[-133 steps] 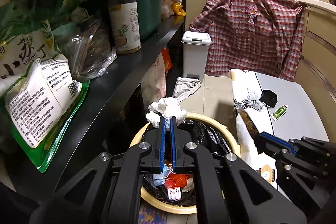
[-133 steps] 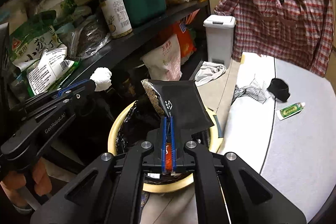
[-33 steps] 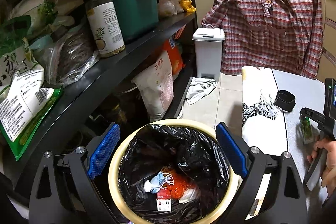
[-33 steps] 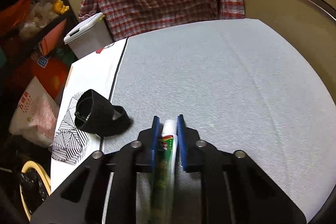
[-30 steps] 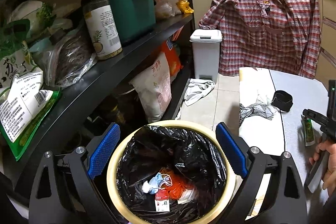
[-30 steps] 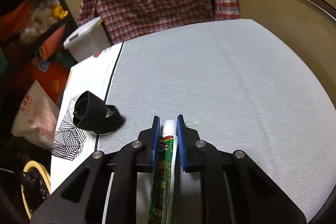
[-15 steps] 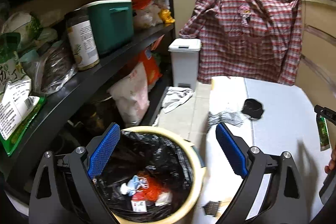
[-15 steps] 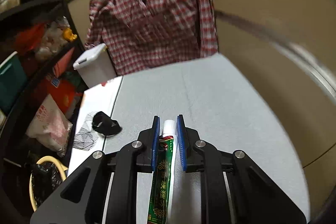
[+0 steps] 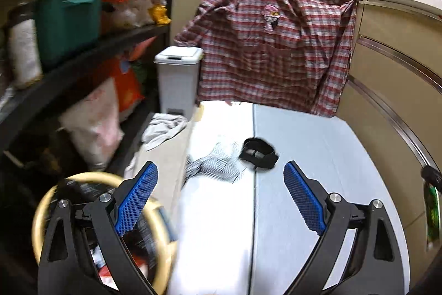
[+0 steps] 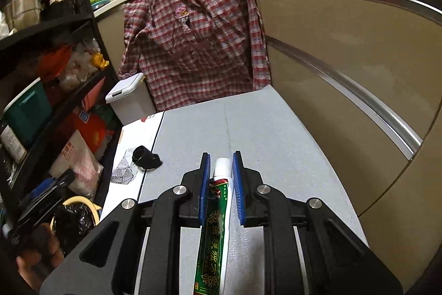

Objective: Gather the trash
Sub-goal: 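Grasp the black elastic band with the left gripper while the right gripper holds the toothpaste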

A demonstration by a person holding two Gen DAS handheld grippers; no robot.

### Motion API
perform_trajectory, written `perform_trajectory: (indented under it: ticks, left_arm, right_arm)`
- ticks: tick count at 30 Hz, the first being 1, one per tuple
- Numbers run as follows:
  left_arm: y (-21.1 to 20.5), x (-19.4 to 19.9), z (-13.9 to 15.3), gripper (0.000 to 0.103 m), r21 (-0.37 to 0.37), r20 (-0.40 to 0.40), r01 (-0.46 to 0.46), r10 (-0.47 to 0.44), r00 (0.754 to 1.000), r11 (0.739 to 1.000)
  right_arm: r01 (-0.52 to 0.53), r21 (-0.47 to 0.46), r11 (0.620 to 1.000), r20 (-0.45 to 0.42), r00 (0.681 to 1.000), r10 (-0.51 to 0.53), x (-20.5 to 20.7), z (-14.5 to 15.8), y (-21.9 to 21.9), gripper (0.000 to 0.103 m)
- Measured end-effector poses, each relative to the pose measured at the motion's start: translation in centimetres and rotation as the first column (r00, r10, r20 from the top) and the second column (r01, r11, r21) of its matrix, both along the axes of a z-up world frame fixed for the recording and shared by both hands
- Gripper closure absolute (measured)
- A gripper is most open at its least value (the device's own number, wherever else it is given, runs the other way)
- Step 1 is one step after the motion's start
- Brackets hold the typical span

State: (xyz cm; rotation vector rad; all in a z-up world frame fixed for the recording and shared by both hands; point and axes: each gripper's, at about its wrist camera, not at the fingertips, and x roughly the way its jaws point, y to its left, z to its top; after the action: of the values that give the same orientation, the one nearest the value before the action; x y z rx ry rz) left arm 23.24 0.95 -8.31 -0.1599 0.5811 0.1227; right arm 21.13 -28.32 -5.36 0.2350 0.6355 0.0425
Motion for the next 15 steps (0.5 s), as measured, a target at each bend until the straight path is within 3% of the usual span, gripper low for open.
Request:
perform_trajectory:
  ticks: [5, 11, 15]
  left_arm:
    - [-1.7, 4.8, -2.9, 0.013, 0.017, 0.053, 0.012, -0.013, 0.999, 1.0]
    - [-3.1, 10.4, -6.3, 0.013, 0.031, 0.003, 0.064, -0.065, 0.998, 0.997]
    - [-3.4, 13.2, -8.2, 0.013, 0.007, -0.095, 0.135, -0.134, 0.986, 0.991]
  right_arm:
    - [0.012, 0.012, 1.0, -0.047, 0.999, -0.011, 1.6, -1.8, -0.4, 0.086]
    - [-0.013, -0.045, 0.999, -0.068, 0.998, 0.01, 2.5, -2.9, 0.5, 0.086]
    - [-0.012, -0.057, 0.998, -0.084, 0.996, 0.007, 3.1, -3.6, 0.5, 0.086]
